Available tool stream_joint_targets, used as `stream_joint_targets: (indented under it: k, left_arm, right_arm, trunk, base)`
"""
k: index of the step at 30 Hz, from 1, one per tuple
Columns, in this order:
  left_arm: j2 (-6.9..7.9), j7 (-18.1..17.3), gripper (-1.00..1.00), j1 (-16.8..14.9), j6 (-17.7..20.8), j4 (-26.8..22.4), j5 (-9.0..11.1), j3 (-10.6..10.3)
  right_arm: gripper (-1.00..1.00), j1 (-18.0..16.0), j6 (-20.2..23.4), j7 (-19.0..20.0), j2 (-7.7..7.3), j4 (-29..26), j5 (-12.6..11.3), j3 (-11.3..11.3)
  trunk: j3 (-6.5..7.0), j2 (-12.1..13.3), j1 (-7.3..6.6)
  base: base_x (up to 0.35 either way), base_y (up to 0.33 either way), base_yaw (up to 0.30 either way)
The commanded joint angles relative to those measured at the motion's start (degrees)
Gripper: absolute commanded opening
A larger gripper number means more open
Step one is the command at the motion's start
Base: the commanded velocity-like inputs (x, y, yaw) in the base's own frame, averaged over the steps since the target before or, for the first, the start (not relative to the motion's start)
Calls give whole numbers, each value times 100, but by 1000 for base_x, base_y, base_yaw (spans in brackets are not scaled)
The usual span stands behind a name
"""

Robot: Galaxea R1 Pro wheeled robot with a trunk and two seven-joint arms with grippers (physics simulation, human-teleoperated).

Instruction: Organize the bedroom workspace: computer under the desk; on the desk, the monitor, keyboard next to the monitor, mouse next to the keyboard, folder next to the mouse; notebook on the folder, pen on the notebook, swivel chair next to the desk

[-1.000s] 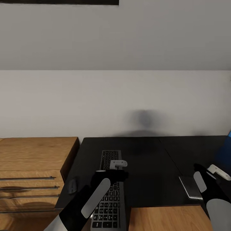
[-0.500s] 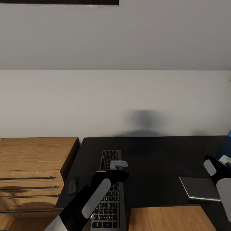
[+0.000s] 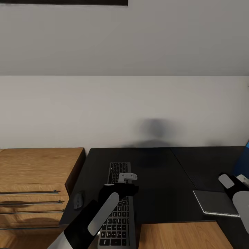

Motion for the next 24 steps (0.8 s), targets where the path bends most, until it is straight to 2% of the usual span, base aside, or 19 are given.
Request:
stream_joint_targets:
  k: [1, 12, 18, 19, 24]
  left_arm:
    - [1, 60, 100, -6, 3, -6, 60, -7]
    - [1, 60, 100, -6, 3, -9, 60, -7]
    - [1, 54, 100, -6, 4, -11, 64, -7]
    - [-12, 52, 100, -6, 11, -55, 61, -7]
    - [-16, 51, 100, -6, 11, -67, 60, -7]
  right_arm:
    - [100, -3, 8, -24, -2, 9, -77, 24]
    - [100, 4, 28, -43, 6, 40, -120, 21]
    - [100, 2, 219, -48, 13, 41, -124, 16]
    - [100, 2, 267, -59, 22, 41, -243, 16]
    - [100, 3, 272, -61, 24, 41, -304, 16]
  trunk:
    - [-6, -4, 0]
    - [-6, -4, 0]
    - [-6, -4, 0]
    - [-6, -4, 0]
    - [-6, -4, 0]
  base:
    - [0, 0, 0]
    - [0, 0, 0]
    - [0, 0, 0]
    - [0, 0, 0]
    - [0, 0, 0]
